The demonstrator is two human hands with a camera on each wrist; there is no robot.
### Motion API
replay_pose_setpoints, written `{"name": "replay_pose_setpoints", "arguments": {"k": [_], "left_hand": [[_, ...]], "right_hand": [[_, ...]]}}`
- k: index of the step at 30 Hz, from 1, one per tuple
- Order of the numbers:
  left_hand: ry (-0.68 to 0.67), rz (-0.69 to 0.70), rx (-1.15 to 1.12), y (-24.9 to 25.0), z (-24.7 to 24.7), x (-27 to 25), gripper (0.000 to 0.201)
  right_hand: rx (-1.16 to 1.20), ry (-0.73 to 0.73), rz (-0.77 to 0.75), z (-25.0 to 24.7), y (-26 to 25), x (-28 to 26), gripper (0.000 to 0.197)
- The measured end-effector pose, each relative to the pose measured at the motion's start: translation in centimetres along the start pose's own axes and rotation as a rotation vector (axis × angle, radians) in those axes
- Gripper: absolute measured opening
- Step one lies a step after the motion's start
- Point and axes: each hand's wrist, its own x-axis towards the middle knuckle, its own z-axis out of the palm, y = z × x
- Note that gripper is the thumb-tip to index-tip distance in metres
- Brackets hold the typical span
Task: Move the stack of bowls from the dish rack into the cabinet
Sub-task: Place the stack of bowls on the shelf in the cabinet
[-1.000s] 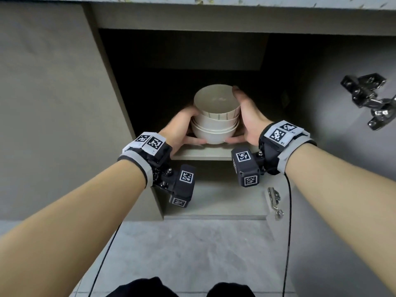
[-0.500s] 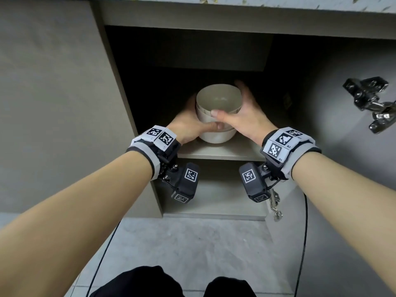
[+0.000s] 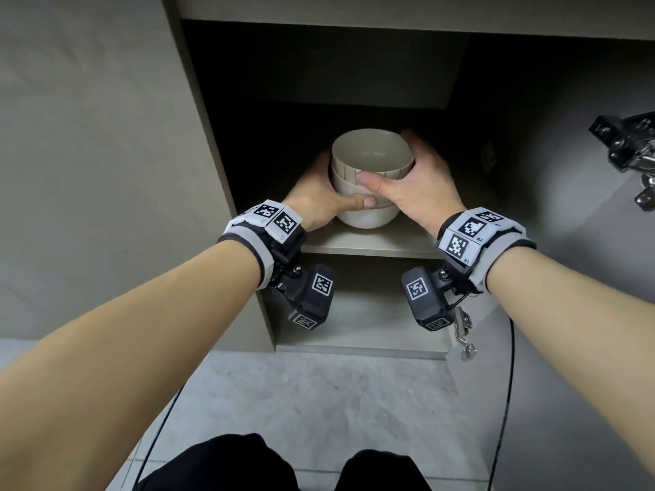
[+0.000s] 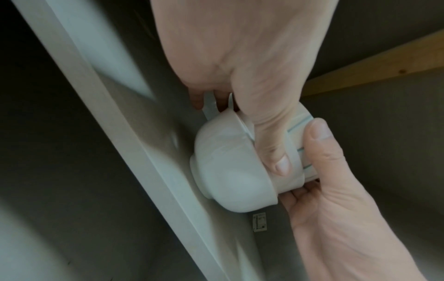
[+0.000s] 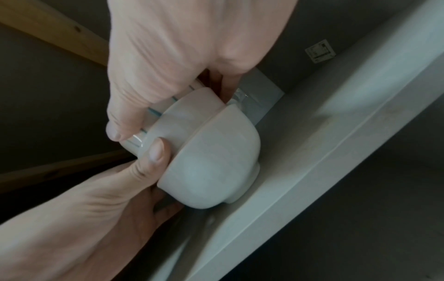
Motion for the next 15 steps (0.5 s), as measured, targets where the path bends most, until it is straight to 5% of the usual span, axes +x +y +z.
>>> {"name": "replay_pose_setpoints", "arguments": {"k": [9,15], "left_hand": [[-0.006,-0.012,0.045,-0.11,-0.29,0.33,0.088],[0.000,-0.029,0.051,-0.04,-0.46,0.48,0.091]], "right_hand": [[-0.034,0.039,-0.039,0.00,-0.24,-0.08,0.084],[-0.077,0.043,-0.032,0.06,-0.13,0.03,0.097]]}}
